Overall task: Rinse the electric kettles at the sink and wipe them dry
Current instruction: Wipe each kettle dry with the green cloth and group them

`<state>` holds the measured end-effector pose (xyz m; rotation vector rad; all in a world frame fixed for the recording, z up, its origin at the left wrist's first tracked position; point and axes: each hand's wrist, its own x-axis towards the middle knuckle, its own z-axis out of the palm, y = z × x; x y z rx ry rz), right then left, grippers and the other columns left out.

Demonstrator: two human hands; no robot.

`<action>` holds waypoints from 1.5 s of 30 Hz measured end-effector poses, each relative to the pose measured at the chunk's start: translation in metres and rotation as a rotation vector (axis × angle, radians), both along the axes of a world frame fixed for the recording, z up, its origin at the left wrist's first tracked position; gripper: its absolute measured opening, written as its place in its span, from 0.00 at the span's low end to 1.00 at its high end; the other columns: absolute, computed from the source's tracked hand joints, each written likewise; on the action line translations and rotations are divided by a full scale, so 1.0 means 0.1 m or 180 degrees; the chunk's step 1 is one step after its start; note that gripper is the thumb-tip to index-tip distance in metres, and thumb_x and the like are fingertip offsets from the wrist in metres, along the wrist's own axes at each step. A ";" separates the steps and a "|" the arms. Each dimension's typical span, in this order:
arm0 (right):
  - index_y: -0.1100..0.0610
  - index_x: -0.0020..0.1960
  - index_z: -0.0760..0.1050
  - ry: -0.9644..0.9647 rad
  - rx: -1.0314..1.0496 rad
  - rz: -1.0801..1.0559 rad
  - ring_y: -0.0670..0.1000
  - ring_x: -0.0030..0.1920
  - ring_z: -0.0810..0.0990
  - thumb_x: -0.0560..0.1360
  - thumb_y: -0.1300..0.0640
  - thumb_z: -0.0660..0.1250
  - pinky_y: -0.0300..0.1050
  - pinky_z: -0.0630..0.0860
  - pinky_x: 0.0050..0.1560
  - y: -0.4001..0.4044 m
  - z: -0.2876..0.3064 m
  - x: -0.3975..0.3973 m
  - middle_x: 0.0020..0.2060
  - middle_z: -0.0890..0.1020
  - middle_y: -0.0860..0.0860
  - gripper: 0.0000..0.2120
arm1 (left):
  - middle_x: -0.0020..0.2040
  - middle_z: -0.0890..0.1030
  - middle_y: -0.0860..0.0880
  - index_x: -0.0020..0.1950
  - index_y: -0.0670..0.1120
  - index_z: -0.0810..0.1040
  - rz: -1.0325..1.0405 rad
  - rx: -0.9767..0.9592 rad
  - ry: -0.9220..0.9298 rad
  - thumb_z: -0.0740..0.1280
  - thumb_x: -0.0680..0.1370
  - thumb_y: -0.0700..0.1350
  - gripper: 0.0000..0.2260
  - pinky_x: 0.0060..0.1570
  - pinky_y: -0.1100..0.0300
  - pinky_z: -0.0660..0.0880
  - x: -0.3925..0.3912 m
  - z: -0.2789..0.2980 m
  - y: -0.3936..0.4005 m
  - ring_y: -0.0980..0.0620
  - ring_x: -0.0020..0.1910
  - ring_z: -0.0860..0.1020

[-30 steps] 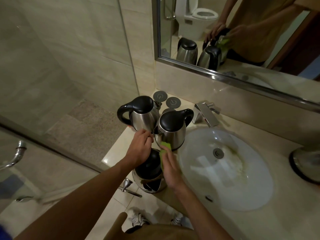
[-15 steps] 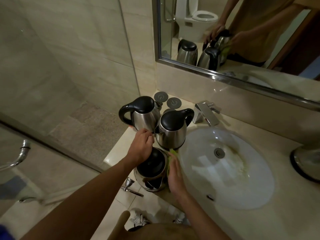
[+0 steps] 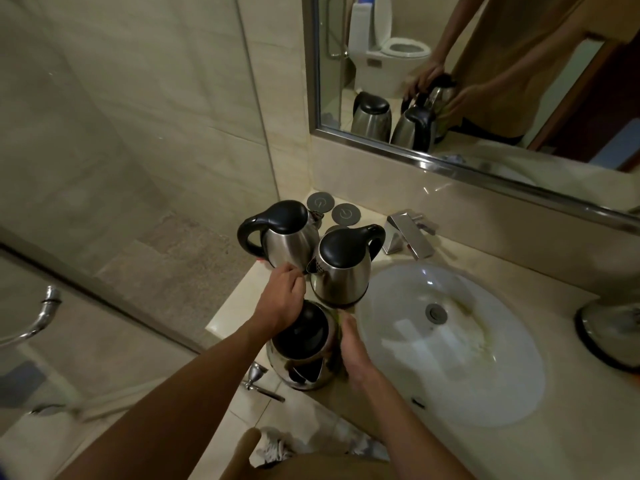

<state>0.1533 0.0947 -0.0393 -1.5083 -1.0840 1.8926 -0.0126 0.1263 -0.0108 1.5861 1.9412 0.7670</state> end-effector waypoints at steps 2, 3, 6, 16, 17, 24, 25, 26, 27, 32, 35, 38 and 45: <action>0.50 0.74 0.65 0.0205 0.0390 -0.0474 0.48 0.68 0.71 0.86 0.50 0.46 0.34 0.73 0.59 -0.17 0.02 -0.05 0.68 0.72 0.48 0.20 | 0.46 0.73 0.49 0.33 0.55 0.69 0.0016 0.0016 0.0005 0.56 0.80 0.43 0.16 0.47 0.61 0.64 0.00 0.00 0.00 0.53 0.47 0.71; 0.50 0.74 0.65 0.0231 0.0594 -0.0554 0.46 0.67 0.71 0.86 0.52 0.47 0.29 0.73 0.55 -0.20 0.05 -0.09 0.67 0.71 0.46 0.19 | 0.46 0.73 0.49 0.33 0.55 0.69 0.0029 0.0025 0.0016 0.56 0.80 0.42 0.16 0.48 0.61 0.64 0.00 0.00 0.00 0.53 0.47 0.71; 0.47 0.68 0.72 0.0082 0.1220 -0.0293 0.38 0.63 0.73 0.84 0.50 0.52 0.28 0.72 0.54 -0.14 0.17 -0.17 0.63 0.75 0.41 0.16 | 0.47 0.73 0.48 0.35 0.53 0.71 0.0050 0.0032 0.0023 0.56 0.81 0.42 0.16 0.48 0.60 0.65 0.00 0.00 0.01 0.52 0.48 0.71; 0.50 0.67 0.70 -0.0026 0.0399 0.0266 0.48 0.59 0.75 0.85 0.49 0.50 0.36 0.75 0.51 0.24 0.06 -0.09 0.59 0.76 0.50 0.15 | 0.48 0.73 0.48 0.37 0.52 0.72 0.0092 -0.0039 -0.0005 0.57 0.81 0.43 0.14 0.49 0.61 0.65 0.02 0.03 -0.02 0.54 0.48 0.70; 0.54 0.68 0.68 -0.0052 0.0303 0.0180 0.48 0.58 0.75 0.86 0.50 0.50 0.33 0.74 0.47 0.20 0.01 -0.08 0.60 0.75 0.51 0.17 | 0.49 0.73 0.48 0.37 0.52 0.72 0.0106 -0.0051 -0.0020 0.56 0.81 0.43 0.14 0.49 0.60 0.65 0.03 0.04 -0.02 0.54 0.48 0.70; 0.51 0.71 0.66 0.0222 0.0129 -0.0141 0.51 0.62 0.76 0.84 0.48 0.56 0.39 0.76 0.50 -0.04 -0.11 0.00 0.66 0.75 0.54 0.18 | 0.49 0.74 0.48 0.35 0.51 0.72 0.0122 -0.0066 -0.0082 0.57 0.81 0.42 0.16 0.50 0.58 0.67 0.05 0.12 -0.03 0.53 0.49 0.70; 0.47 0.71 0.67 0.0254 0.0271 -0.0080 0.50 0.64 0.76 0.82 0.46 0.58 0.39 0.76 0.52 -0.03 -0.07 -0.01 0.66 0.74 0.52 0.18 | 0.49 0.74 0.48 0.35 0.50 0.72 0.0125 -0.0057 -0.0086 0.57 0.81 0.42 0.15 0.49 0.59 0.66 0.05 0.12 -0.03 0.53 0.49 0.70; 0.45 0.70 0.68 0.0310 0.0451 -0.0001 0.47 0.64 0.75 0.81 0.45 0.59 0.38 0.76 0.53 -0.01 -0.01 -0.02 0.66 0.74 0.49 0.18 | 0.48 0.74 0.48 0.35 0.50 0.72 0.0124 -0.0037 -0.0091 0.57 0.81 0.42 0.16 0.49 0.59 0.66 0.05 0.11 -0.03 0.54 0.48 0.70; 0.44 0.69 0.69 0.0344 0.0631 0.0093 0.44 0.63 0.75 0.81 0.46 0.60 0.37 0.76 0.53 0.01 0.05 -0.04 0.64 0.75 0.47 0.17 | 0.48 0.74 0.48 0.34 0.50 0.72 0.0118 -0.0009 -0.0092 0.57 0.81 0.42 0.16 0.49 0.59 0.66 0.05 0.11 -0.03 0.54 0.48 0.70; 0.42 0.62 0.74 0.0099 0.1143 0.0376 0.44 0.59 0.77 0.75 0.40 0.64 0.41 0.78 0.55 0.08 0.27 -0.14 0.57 0.78 0.43 0.17 | 0.47 0.74 0.48 0.34 0.52 0.71 0.0071 0.0005 -0.0073 0.57 0.81 0.42 0.16 0.49 0.60 0.66 0.04 0.10 -0.03 0.54 0.48 0.70; 0.46 0.60 0.76 0.0094 0.0873 0.0137 0.49 0.57 0.78 0.80 0.49 0.65 0.39 0.77 0.49 0.11 0.28 -0.11 0.56 0.79 0.47 0.10 | 0.49 0.74 0.48 0.36 0.50 0.73 0.0089 -0.0020 -0.0033 0.57 0.82 0.43 0.15 0.50 0.60 0.66 0.04 0.10 -0.03 0.54 0.49 0.70; 0.51 0.62 0.73 -0.0010 0.0746 -0.0501 0.46 0.53 0.77 0.82 0.48 0.61 0.37 0.75 0.44 0.16 0.37 -0.01 0.54 0.77 0.49 0.11 | 0.49 0.74 0.48 0.36 0.49 0.73 0.0087 -0.0033 -0.0079 0.57 0.82 0.43 0.15 0.49 0.59 0.66 0.04 0.10 -0.04 0.54 0.48 0.70; 0.53 0.29 0.62 -0.0740 0.1120 -0.0329 0.44 0.26 0.67 0.83 0.45 0.57 0.43 0.67 0.34 0.34 0.53 0.21 0.23 0.67 0.46 0.26 | 0.49 0.74 0.48 0.35 0.52 0.72 0.0049 0.0009 -0.0064 0.57 0.82 0.43 0.16 0.49 0.58 0.67 0.03 0.09 -0.04 0.53 0.48 0.70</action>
